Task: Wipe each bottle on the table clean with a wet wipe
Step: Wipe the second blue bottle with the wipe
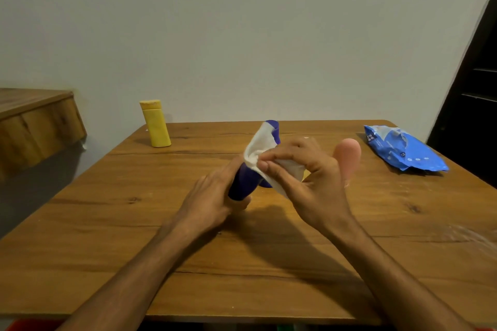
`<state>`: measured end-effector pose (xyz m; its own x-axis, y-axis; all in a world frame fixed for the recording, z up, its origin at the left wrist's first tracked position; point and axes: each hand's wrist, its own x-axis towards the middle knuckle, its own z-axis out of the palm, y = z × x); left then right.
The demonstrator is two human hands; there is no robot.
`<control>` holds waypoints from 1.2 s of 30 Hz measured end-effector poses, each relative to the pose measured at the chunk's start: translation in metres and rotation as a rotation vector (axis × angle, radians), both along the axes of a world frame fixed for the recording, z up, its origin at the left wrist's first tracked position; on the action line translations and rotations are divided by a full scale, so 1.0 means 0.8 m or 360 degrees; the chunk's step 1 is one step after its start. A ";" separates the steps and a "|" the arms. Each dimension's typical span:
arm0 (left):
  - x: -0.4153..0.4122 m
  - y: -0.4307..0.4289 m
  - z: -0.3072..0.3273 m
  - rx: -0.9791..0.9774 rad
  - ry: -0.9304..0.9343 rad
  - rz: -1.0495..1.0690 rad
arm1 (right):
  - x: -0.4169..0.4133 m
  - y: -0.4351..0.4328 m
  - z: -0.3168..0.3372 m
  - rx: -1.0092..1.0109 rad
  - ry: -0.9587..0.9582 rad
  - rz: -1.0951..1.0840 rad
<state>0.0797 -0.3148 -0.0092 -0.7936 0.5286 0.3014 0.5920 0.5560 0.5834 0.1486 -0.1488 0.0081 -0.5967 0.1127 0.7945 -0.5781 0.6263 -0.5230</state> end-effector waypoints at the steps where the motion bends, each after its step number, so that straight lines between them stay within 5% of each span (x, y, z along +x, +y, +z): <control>1: 0.000 -0.001 0.000 -0.0005 0.0028 -0.0018 | -0.001 0.000 -0.001 0.0020 0.0013 -0.0034; 12: -0.004 -0.002 -0.003 -0.0059 0.0214 -0.0002 | -0.008 0.012 -0.006 0.0101 0.0095 -0.0193; 28: -0.004 -0.001 -0.002 -0.0057 0.0160 0.0015 | -0.003 0.007 -0.003 0.0119 0.0033 0.0006; 36: -0.010 0.000 -0.004 -0.0096 0.0244 0.0033 | -0.003 0.016 0.000 -0.0115 0.0078 -0.0162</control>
